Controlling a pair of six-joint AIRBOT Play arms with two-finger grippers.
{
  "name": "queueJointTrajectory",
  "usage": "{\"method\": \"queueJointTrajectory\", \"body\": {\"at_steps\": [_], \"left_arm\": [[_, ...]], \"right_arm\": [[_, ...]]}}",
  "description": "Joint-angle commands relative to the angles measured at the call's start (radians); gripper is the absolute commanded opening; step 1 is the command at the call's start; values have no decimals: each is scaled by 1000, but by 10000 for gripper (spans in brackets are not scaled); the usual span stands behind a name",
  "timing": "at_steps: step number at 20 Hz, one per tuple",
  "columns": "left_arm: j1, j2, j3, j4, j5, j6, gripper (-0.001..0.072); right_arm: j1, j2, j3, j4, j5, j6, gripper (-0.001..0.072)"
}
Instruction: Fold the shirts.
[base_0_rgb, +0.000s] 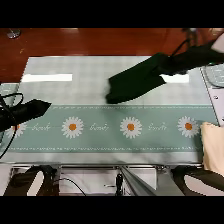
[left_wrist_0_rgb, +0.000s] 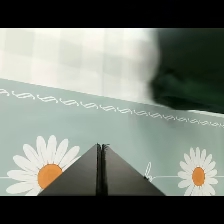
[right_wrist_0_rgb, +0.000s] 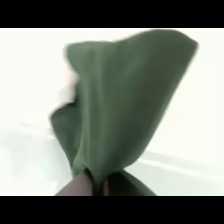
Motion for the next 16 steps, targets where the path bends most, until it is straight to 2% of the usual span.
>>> {"method": "queueJointTrajectory", "body": {"at_steps": [1, 4, 6, 10, 14, 16], "left_arm": [[0, -1, 0, 0, 3, 0, 24], [0, -1, 0, 0, 3, 0, 24], [0, -1, 0, 0, 3, 0, 24], [0, -1, 0, 0, 3, 0, 24], [0, -1, 0, 0, 3, 0, 24], [0, -1, 0, -1, 3, 0, 24]], "right_arm": [[-167, 91, 110, -128, 231, 92, 18], [-363, 178, 110, -151, 410, 111, 18], [-506, 226, 110, -260, 575, 110, 18], [-791, 383, 69, -304, 568, 86, 18], [-994, 528, -3, -557, 568, 24, 18], [-1052, 585, -66, -574, 567, 37, 19]]}}
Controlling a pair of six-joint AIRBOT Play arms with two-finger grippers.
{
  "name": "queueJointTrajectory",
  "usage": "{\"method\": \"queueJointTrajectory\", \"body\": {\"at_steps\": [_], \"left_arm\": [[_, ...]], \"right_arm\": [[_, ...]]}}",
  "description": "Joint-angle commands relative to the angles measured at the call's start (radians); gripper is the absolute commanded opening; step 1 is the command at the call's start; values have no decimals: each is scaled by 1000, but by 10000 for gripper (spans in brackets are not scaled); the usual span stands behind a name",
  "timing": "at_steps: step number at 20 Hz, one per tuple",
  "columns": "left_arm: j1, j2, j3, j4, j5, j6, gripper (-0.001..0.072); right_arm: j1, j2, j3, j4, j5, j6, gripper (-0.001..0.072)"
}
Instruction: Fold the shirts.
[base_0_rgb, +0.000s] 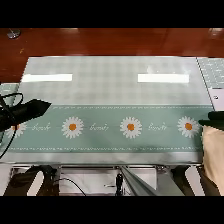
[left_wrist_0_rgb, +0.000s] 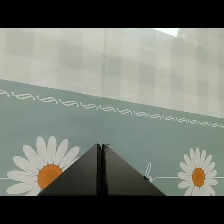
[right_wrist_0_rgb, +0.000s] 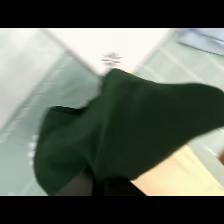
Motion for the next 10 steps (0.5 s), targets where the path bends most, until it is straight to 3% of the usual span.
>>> {"method": "queueJointTrajectory", "body": {"at_steps": [1, 2, 3, 5, 8, 9, 10], "left_arm": [[1, -1, 0, 0, 1, 0, 24], [1, 0, 0, 0, 2, 0, 24], [1, 0, 0, -1, 4, 0, 24], [1, 0, 0, 0, 19, 0, 24], [0, -1, 0, -62, 65, 6, 24], [1, -7, 4, -125, 111, 61, 24], [0, -33, 35, -200, 137, 154, 23]], "right_arm": [[-128, 110, -105, -110, 121, -14, 19], [-135, 136, -149, -143, 120, -13, 19], [-134, 161, -189, -214, 119, 10, 66], [-134, 180, -248, -320, 111, 78, 631], [-134, 103, -208, -192, 15, 45, 618], [-134, 63, -174, -76, -38, 18, 604], [-134, 23, -135, 72, -85, -1, 434]]}}
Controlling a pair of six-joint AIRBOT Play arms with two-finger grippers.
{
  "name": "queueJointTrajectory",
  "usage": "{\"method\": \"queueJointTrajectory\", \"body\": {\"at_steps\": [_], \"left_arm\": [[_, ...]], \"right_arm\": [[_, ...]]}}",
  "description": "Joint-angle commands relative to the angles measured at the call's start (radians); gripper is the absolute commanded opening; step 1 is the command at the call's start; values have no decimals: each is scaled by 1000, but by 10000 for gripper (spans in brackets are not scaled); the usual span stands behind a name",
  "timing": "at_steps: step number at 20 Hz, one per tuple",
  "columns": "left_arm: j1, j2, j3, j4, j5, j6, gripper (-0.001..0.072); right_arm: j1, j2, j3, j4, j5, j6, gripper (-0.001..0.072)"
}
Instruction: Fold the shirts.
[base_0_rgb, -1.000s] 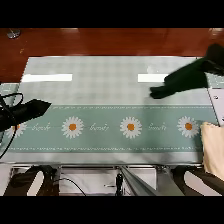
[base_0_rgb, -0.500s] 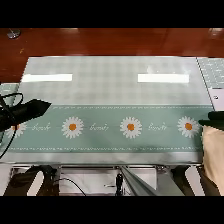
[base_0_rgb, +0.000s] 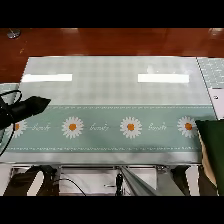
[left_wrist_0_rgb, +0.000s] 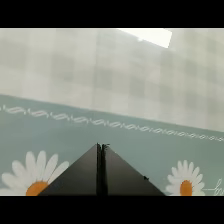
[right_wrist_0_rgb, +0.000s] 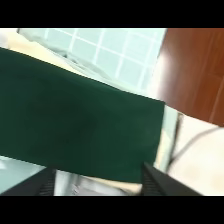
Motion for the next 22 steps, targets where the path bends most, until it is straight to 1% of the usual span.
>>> {"method": "queueJointTrajectory", "body": {"at_steps": [1, 2, 3, 4, 5, 6, 7, 8, 9, 10, 11, 12, 13, 14, 16, 22], "left_arm": [[0, -69, 92, -175, 69, 166, 22], [-10, -147, 201, -187, 25, 185, 22], [-30, -235, 325, -185, -32, 196, 22], [-65, -340, 476, -182, -103, 196, 21], [-114, -442, 622, -156, -157, 195, 21], [-169, -523, 736, -103, -185, 180, 21], [-225, -592, 824, -7, -209, 122, 21], [-276, -635, 861, 100, -220, 64, 21], [-327, -662, 854, 239, -220, 16, 22], [-365, -679, 823, 379, -226, -56, 22], [-393, -688, 768, 507, -227, -136, 23], [-401, -691, 710, 583, -222, -184, 23], [-397, -691, 650, 616, -218, -206, 24], [-387, -691, 603, 619, -219, -209, 24], [-368, -692, 544, 619, -219, -210, 23], [-351, -695, 536, 619, -219, -208, 24]], "right_arm": [[2, -111, 86, 431, -151, -63, 97], [32, -151, 111, 626, -216, -92, 18], [98, -189, 130, 790, -287, -94, 17], [193, -219, 138, 872, -362, -101, 18], [322, -246, 138, 879, -434, -126, 17], [457, -273, 138, 822, -470, -168, 18], [607, -307, 135, 705, -470, -201, 18], [763, -342, 114, 538, -470, -210, 18], [891, -371, 73, 372, -475, -175, 18], [997, -401, 16, 224, -484, -111, 18], [1078, -430, -60, 103, -506, -46, 17], [1118, -455, -134, 45, -544, 12, 17], [1131, -483, -203, 45, -589, 37, 17], [1130, -512, -246, 60, -610, 42, 17], [1130, -560, -259, 61, -611, 41, 17], [1130, -556, -259, 56, -605, 42, 18]]}}
